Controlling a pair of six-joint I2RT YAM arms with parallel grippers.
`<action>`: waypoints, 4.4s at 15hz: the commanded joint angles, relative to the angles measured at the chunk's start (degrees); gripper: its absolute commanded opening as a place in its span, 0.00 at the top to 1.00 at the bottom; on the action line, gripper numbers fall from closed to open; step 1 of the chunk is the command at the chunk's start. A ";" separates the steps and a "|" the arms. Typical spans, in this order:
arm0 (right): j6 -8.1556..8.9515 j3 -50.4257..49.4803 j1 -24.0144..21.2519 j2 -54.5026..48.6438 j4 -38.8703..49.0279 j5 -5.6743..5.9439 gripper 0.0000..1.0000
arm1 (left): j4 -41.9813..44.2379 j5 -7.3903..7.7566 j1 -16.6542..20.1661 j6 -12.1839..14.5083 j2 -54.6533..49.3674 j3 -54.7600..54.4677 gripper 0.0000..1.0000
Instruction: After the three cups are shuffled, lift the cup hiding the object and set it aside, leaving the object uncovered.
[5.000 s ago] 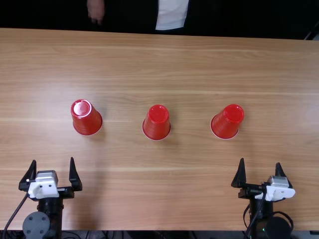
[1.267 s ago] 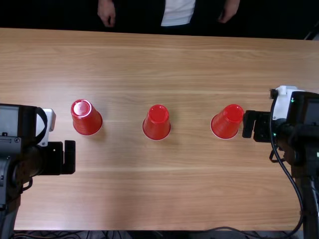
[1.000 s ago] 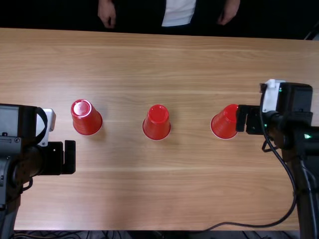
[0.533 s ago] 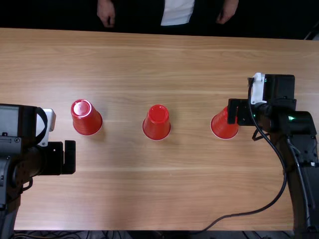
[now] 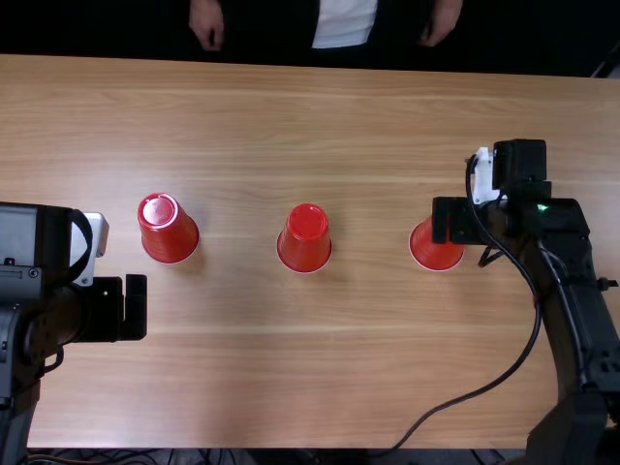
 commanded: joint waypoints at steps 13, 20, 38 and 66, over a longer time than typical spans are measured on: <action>0.68 1.34 2.52 7.72 2.91 -0.11 0.26 | 0.13 -0.18 -0.62 -0.65 -0.90 -1.63 0.00; 0.68 1.17 2.61 7.37 3.54 -0.11 0.86 | 0.44 -0.18 -0.62 -0.65 -0.90 -1.99 0.00; 1.95 -4.99 -6.18 -24.09 2.17 0.52 0.90 | 0.44 -0.18 -2.29 -0.54 -3.01 -3.04 0.00; 0.79 -23.88 -14.62 -24.36 8.39 0.10 0.00 | -0.19 -0.18 -2.56 -0.65 -5.56 -2.69 0.00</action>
